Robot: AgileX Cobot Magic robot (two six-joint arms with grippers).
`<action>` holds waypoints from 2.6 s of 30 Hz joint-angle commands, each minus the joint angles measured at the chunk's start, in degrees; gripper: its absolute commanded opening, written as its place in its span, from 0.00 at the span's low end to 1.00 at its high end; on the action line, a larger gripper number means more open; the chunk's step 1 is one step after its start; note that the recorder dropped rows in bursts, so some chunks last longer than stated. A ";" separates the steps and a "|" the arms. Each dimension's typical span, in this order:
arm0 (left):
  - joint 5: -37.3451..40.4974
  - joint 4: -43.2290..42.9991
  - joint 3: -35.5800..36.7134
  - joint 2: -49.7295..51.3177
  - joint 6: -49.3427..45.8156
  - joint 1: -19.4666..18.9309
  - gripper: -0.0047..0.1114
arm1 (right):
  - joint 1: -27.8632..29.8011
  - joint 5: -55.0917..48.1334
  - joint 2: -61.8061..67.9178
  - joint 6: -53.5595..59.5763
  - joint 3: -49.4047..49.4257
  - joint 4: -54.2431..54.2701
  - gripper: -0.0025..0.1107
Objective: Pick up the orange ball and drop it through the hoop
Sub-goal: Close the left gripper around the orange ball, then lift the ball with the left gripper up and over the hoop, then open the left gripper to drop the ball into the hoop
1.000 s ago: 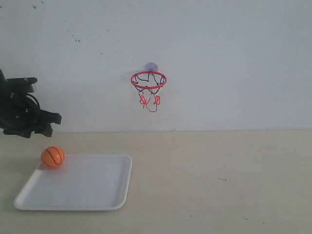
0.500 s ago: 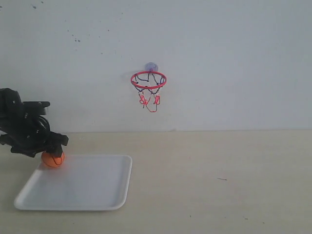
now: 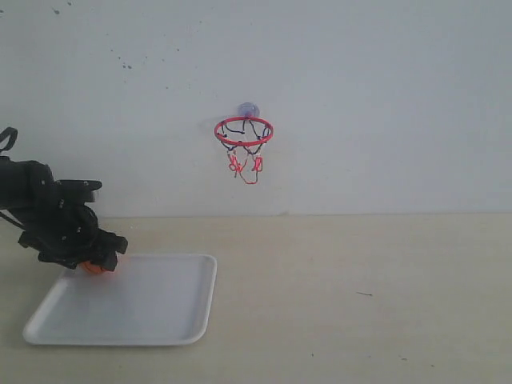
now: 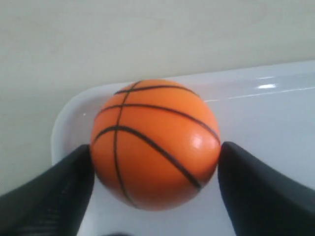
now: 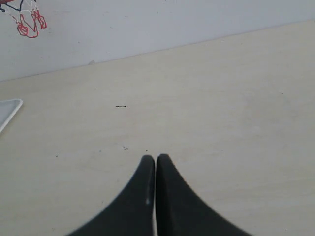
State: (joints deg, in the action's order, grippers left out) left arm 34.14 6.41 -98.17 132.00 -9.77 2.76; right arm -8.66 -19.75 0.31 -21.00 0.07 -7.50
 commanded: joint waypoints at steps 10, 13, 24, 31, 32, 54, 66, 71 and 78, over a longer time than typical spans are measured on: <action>-0.27 1.83 -3.36 -4.52 -3.94 0.92 0.08 | 0.15 0.57 -0.31 0.45 -0.07 -0.47 0.02; -1.35 4.79 -5.44 -7.56 -5.52 1.52 0.08 | 0.15 0.57 -0.31 0.45 -0.07 -0.47 0.02; -0.16 23.79 -23.90 -7.51 -18.32 6.26 0.08 | 0.15 0.57 -0.31 0.45 -0.07 -0.47 0.02; 4.88 37.61 -31.56 -2.99 -27.76 6.48 0.08 | 0.15 0.57 -0.31 0.45 -0.07 -0.47 0.02; 4.88 40.88 -32.02 -2.62 -29.53 6.48 0.08 | 0.15 0.57 -0.31 0.45 -0.07 -0.47 0.02; 0.16 57.82 -35.81 1.34 -45.76 10.54 0.08 | 0.15 0.57 -0.31 0.45 -0.07 -0.47 0.02; 1.10 59.46 -35.81 1.34 -48.42 10.57 0.50 | 0.15 0.57 -0.31 0.45 -0.07 -0.47 0.02; 1.48 60.69 -35.81 1.34 -49.88 10.57 0.60 | 0.15 0.57 -0.31 0.45 -0.07 -0.47 0.02; 1.19 60.28 -35.81 1.47 -49.88 10.57 0.60 | 0.15 0.57 -0.31 0.45 -0.07 -0.47 0.02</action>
State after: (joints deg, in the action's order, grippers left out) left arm 35.42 66.19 -133.58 133.20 -59.20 13.18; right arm -8.66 -19.75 0.31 -21.00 0.07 -7.50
